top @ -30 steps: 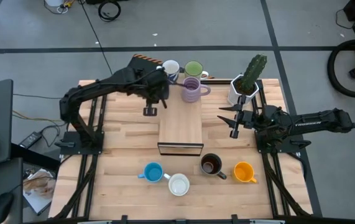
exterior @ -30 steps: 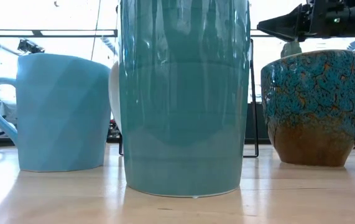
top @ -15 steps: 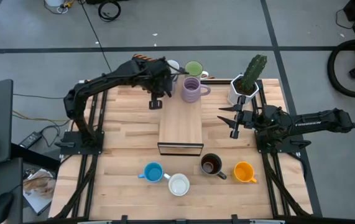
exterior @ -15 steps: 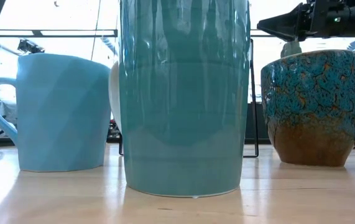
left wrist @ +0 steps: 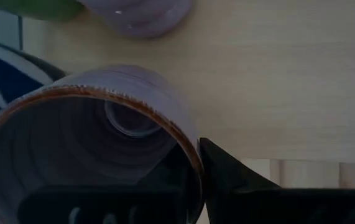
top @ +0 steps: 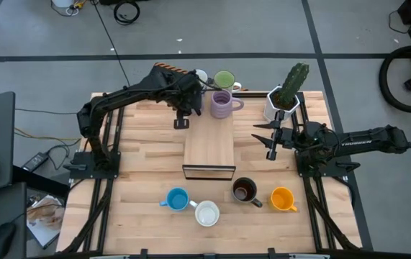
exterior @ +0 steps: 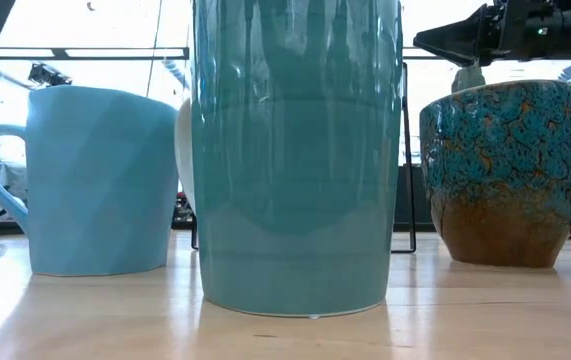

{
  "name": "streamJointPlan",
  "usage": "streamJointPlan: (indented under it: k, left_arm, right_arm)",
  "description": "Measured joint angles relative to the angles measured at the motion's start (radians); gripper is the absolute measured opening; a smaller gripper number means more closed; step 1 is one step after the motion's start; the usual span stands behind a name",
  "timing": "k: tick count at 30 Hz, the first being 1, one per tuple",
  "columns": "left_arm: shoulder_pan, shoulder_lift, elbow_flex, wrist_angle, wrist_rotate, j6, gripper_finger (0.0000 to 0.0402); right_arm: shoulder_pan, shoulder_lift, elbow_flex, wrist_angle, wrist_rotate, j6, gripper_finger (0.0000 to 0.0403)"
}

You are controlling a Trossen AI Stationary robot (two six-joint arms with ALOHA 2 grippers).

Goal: Place coffee mugs
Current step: Put the purple mug on the shelf

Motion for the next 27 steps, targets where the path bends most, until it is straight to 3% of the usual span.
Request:
streamJointPlan:
  k: [10,15,21,27]
  left_arm:
    - [-0.008,0.006,0.001,0.012,-0.02,0.004,0.004]
    - [-0.013,0.007,0.001,0.034,-0.031,0.008,0.0078]
    - [-0.03,0.008,0.0,0.049,-0.135,0.034,0.0132]
    - [-0.03,0.004,0.0,0.053,-0.17,0.05,0.0152]
  right_arm:
    - [0.0,0.0,0.0,-0.001,0.0,0.003,0.0158]
    - [0.0,0.0,0.0,-0.001,0.0,0.003,0.0158]
    - [0.0,0.0,0.0,-0.006,0.0,0.003,0.0158]
    - [0.0,0.0,0.0,-0.006,0.0,0.003,0.0158]
